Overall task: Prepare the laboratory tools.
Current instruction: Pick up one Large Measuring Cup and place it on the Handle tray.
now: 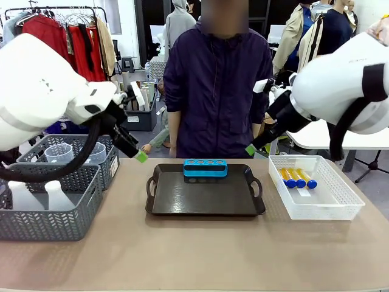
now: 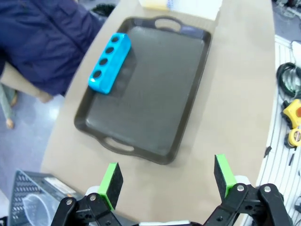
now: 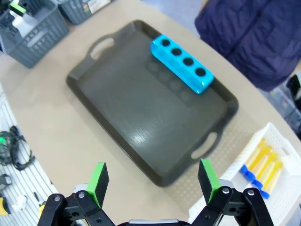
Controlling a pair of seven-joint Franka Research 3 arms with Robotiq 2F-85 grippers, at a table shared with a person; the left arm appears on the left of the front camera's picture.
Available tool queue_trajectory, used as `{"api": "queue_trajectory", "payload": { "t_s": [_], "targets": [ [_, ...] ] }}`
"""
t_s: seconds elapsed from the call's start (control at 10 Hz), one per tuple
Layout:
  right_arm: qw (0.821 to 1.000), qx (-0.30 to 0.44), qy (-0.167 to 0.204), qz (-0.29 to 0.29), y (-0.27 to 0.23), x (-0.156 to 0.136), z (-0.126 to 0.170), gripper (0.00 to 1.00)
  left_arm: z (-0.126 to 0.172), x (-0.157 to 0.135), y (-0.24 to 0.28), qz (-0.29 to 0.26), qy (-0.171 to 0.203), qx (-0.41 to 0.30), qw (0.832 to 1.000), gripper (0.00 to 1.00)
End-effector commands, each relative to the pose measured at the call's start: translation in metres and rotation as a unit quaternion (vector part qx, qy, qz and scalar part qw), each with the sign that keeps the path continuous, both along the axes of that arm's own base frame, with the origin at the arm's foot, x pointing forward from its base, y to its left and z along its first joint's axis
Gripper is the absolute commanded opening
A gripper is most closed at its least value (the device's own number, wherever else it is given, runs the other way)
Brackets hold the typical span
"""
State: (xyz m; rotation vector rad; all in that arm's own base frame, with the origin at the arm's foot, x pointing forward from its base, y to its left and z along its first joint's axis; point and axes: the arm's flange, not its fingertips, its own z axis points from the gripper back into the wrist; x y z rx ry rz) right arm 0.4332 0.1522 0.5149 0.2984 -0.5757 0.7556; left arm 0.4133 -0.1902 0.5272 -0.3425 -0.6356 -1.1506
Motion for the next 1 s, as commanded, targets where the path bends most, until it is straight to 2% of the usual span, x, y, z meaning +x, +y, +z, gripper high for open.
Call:
{"api": "queue_trajectory", "payload": {
  "t_s": [0.0,0.4,0.7,0.9],
  "targets": [
    [0.999,0.039,-0.001,0.027,0.0,0.024,0.013,1.0,0.013,0.019,0.003,-0.027,-0.012,-0.026,0.999,1.0],
    [0.998,0.051,-0.021,0.034,-0.019,0.043,0.049,1.0,0.031,0.044,0.012,-0.014,-0.025,-0.032,0.999,1.0],
    [0.997,0.039,-0.052,0.049,-0.036,0.038,0.061,1.0,0.036,0.046,0.019,-0.01,-0.032,-0.034,0.999,1.0],
    [0.997,0.023,-0.055,0.045,-0.044,0.038,0.062,1.0,0.034,0.05,0.016,-0.008,-0.027,-0.033,0.999,1.0]
  ]
}}
